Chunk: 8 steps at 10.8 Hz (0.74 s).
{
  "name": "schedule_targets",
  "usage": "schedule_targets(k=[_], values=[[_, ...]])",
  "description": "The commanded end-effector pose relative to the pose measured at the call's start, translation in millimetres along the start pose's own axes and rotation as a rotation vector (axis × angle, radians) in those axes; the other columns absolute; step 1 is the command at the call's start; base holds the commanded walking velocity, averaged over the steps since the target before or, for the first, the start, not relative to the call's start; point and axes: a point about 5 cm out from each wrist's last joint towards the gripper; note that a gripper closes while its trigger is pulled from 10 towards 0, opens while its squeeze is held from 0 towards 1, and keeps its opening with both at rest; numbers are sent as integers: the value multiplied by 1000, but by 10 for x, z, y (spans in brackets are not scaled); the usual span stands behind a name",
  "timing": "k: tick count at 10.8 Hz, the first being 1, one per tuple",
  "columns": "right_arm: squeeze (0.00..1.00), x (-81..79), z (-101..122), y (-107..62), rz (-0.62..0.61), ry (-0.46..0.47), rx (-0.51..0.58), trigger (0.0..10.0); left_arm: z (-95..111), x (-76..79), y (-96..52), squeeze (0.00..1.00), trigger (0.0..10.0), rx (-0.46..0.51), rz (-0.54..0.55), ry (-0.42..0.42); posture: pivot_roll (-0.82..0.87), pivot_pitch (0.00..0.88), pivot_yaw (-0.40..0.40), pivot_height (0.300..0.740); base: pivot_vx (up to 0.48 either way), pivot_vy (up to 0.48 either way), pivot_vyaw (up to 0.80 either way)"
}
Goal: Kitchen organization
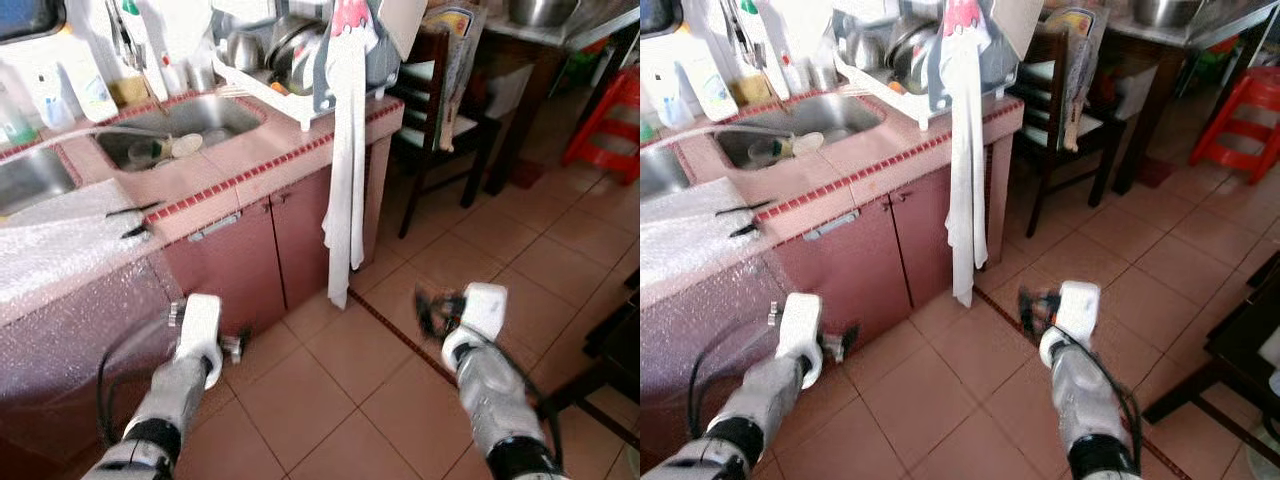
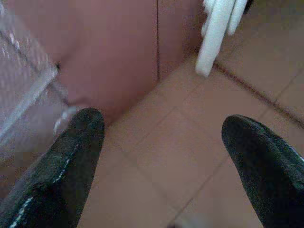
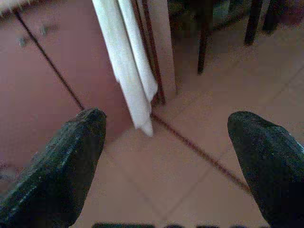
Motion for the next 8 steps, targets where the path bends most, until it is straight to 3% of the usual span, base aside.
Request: schedule_targets(k=[1,2,5,7,8], values=[[169,15,-58,16,-9,29,-39,10000,-74,-59,-15,0,10000,-42,29,44,-90,12,66,740,0,0,0],[165,27,-137,14,-26,37,-84,10000,-164,-68,-29,0,10000,-80,33,15,-92,9,65,740,0,0,0],[161,-15,-554,-119,-40,71,-296,10000,-457,-159,-115,0,10000,-208,87,97,-102,6,69,740,0,0,0],[47,-8,-923,-351,-85,132,-449,10000,-773,-279,-256,0,10000,-327,144,28,-89,5,57,740,0,0,0],[0,-9,-1042,-442,-62,83,-505,10000,-859,-317,-303,0,10000,-360,165,4,-87,5,53,740,0,0,0]])
Point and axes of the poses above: a point about 5 cm out from each wrist's last joint towards the gripper, its own y axis pointing out of the wrist towards the gripper, its own z axis along the axis of the wrist's last joint, x = y × z, and after that the axes turned 8 degrees about -y, right-handed
